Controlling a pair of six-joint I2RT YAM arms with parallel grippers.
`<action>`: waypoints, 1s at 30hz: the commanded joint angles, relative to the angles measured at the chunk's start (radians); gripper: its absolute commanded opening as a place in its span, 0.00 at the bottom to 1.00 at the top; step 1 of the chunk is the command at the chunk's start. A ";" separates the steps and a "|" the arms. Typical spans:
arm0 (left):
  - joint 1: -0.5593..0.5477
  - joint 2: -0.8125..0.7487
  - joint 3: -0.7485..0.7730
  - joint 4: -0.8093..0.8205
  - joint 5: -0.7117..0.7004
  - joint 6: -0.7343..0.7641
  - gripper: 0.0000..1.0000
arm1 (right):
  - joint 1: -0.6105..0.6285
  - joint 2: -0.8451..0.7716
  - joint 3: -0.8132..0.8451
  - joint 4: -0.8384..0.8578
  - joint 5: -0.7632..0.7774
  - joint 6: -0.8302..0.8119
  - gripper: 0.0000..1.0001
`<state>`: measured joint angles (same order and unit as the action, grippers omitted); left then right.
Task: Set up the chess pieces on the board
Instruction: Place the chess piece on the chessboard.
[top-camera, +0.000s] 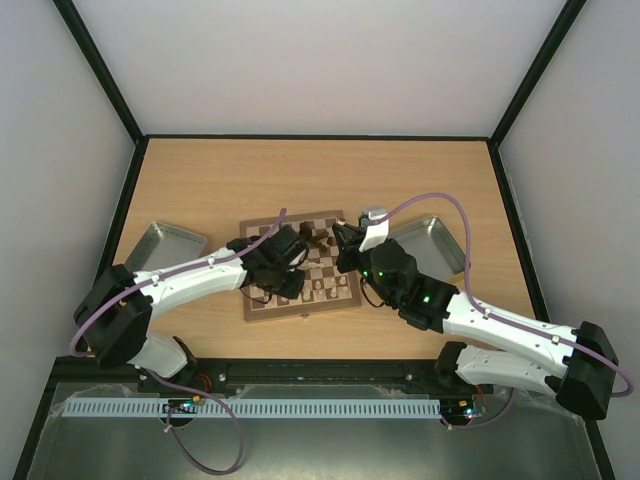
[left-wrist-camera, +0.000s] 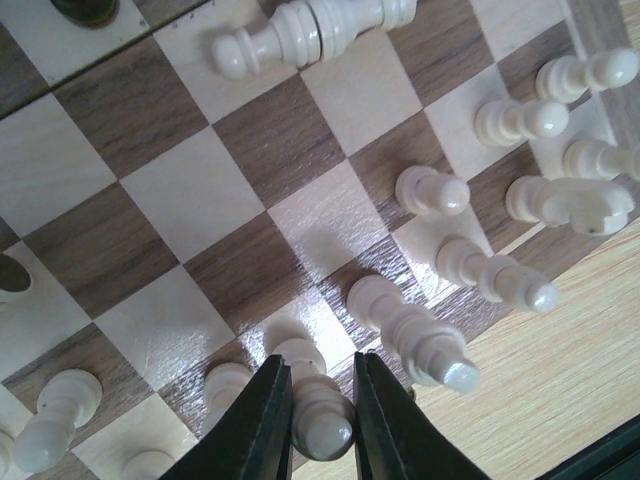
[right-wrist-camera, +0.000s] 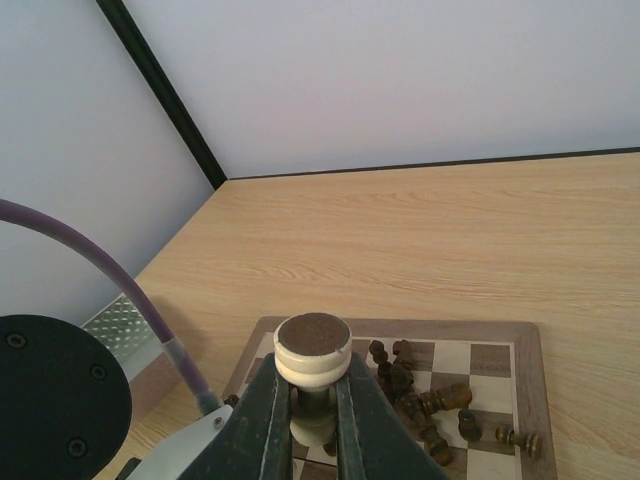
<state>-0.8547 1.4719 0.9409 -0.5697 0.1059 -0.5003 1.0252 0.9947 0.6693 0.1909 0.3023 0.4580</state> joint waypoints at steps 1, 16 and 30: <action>-0.009 0.006 -0.019 -0.017 0.010 -0.006 0.18 | 0.004 -0.001 -0.010 0.019 0.005 0.015 0.02; -0.009 -0.040 0.015 -0.018 0.016 -0.017 0.33 | 0.005 -0.008 -0.008 0.016 -0.011 0.012 0.03; 0.123 -0.352 0.024 0.121 -0.048 -0.114 0.46 | 0.006 -0.011 -0.043 0.078 -0.304 -0.181 0.03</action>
<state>-0.7750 1.2331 0.9722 -0.5449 0.0658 -0.5701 1.0252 0.9947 0.6449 0.2104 0.1444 0.3729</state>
